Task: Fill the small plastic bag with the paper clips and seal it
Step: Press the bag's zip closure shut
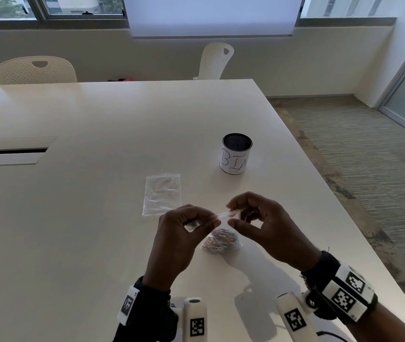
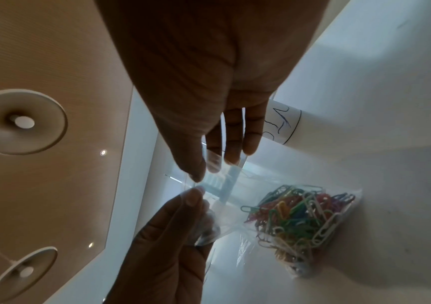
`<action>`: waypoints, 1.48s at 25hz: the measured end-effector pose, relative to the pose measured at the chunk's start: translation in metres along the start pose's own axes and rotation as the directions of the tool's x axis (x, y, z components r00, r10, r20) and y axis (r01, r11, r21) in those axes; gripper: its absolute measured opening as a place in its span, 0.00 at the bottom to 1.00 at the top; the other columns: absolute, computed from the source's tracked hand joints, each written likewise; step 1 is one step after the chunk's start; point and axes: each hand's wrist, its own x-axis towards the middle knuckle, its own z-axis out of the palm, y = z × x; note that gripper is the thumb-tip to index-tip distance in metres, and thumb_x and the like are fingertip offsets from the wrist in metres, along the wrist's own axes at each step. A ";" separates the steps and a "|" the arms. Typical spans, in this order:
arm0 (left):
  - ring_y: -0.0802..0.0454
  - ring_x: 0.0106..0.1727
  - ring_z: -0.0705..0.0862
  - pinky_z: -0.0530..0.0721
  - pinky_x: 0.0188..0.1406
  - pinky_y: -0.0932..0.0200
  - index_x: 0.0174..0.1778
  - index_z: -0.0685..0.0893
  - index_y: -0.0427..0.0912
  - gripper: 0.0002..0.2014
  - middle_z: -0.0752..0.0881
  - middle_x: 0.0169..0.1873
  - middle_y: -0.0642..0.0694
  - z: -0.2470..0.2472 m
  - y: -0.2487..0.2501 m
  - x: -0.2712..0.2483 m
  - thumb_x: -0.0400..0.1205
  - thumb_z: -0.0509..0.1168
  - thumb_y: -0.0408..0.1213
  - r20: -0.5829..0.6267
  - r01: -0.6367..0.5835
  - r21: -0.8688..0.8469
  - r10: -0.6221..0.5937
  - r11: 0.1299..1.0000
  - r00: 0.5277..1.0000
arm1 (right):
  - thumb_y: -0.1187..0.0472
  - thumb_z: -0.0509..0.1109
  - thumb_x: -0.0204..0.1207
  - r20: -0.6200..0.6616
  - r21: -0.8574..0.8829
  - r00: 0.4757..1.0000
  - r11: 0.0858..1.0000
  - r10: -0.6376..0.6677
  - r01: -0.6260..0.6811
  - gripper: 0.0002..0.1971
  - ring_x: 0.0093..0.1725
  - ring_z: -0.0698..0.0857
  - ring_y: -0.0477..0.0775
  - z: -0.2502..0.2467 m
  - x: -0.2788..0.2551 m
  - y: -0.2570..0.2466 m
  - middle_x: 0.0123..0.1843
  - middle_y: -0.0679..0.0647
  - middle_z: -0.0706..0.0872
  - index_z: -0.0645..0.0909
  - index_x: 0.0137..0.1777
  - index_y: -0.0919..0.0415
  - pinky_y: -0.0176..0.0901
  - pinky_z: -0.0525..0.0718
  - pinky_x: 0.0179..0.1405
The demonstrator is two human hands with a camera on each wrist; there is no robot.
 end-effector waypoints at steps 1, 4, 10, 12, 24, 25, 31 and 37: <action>0.58 0.42 0.92 0.85 0.45 0.68 0.44 0.98 0.49 0.03 0.95 0.39 0.59 0.000 0.000 0.000 0.76 0.83 0.37 0.000 -0.011 0.016 0.011 1.000 1.000 | 0.63 0.80 0.79 0.007 -0.022 1.000 1.000 -0.013 0.014 0.05 0.42 0.89 0.57 0.001 0.001 0.000 0.44 0.50 0.92 0.89 0.52 0.55 0.50 0.90 0.49; 0.58 0.43 0.93 0.86 0.46 0.68 0.44 0.98 0.50 0.03 0.95 0.39 0.60 -0.001 0.002 0.000 0.77 0.83 0.38 -0.004 -0.037 0.050 0.037 0.998 0.999 | 0.63 0.79 0.80 -0.025 -0.020 1.000 1.000 -0.016 0.016 0.03 0.41 0.90 0.59 0.004 0.003 0.002 0.40 0.54 0.92 0.89 0.46 0.55 0.59 0.89 0.48; 0.57 0.40 0.90 0.83 0.43 0.69 0.42 0.97 0.48 0.03 0.94 0.37 0.57 -0.002 -0.001 0.000 0.80 0.81 0.36 0.011 -0.094 0.082 0.093 0.992 0.996 | 0.64 0.79 0.80 0.007 -0.026 0.999 0.998 -0.054 0.054 0.04 0.37 0.85 0.51 0.003 0.004 0.000 0.38 0.49 0.90 0.89 0.45 0.56 0.51 0.86 0.44; 0.56 0.39 0.88 0.81 0.41 0.69 0.41 0.96 0.48 0.04 0.93 0.36 0.57 -0.001 -0.002 0.001 0.80 0.80 0.36 0.026 -0.114 0.090 0.112 0.989 0.993 | 0.65 0.79 0.79 0.012 -0.054 0.997 0.995 -0.079 0.079 0.04 0.37 0.83 0.46 0.004 0.005 0.001 0.39 0.49 0.88 0.89 0.44 0.56 0.51 0.85 0.42; 0.53 0.41 0.86 0.80 0.42 0.63 0.39 0.94 0.47 0.05 0.90 0.37 0.56 -0.002 -0.009 -0.003 0.78 0.82 0.35 -0.016 -0.138 0.114 0.141 0.984 0.990 | 0.62 0.80 0.79 0.015 -0.135 0.992 0.983 -0.127 0.128 0.04 0.41 0.83 0.47 0.004 0.006 0.001 0.43 0.44 0.89 0.89 0.48 0.53 0.40 0.80 0.41; 0.55 0.41 0.86 0.79 0.41 0.65 0.40 0.95 0.47 0.04 0.90 0.37 0.56 -0.002 -0.008 -0.003 0.78 0.82 0.35 -0.002 -0.152 0.120 0.153 0.981 0.988 | 0.62 0.80 0.79 0.041 -0.136 0.991 0.982 -0.130 0.134 0.04 0.41 0.83 0.48 0.005 0.007 0.001 0.44 0.43 0.89 0.89 0.48 0.53 0.40 0.80 0.42; 0.60 0.44 0.89 0.78 0.43 0.74 0.46 0.98 0.51 0.03 0.93 0.39 0.58 -0.007 -0.006 -0.001 0.77 0.82 0.40 0.018 -0.108 0.115 0.106 0.987 0.994 | 0.64 0.78 0.81 0.053 -0.160 0.987 0.975 -0.149 0.156 0.07 0.44 0.83 0.52 0.008 0.011 0.001 0.43 0.45 0.86 0.87 0.43 0.53 0.41 0.79 0.44; 0.60 0.46 0.92 0.84 0.48 0.71 0.46 0.99 0.50 0.08 0.95 0.40 0.60 -0.013 -0.009 0.000 0.78 0.78 0.48 -0.023 -0.145 0.156 0.151 0.977 0.988 | 0.60 0.81 0.78 -0.062 -0.117 0.995 0.991 -0.072 0.065 0.05 0.38 0.84 0.46 0.006 0.014 0.003 0.38 0.45 0.89 0.88 0.42 0.53 0.42 0.83 0.42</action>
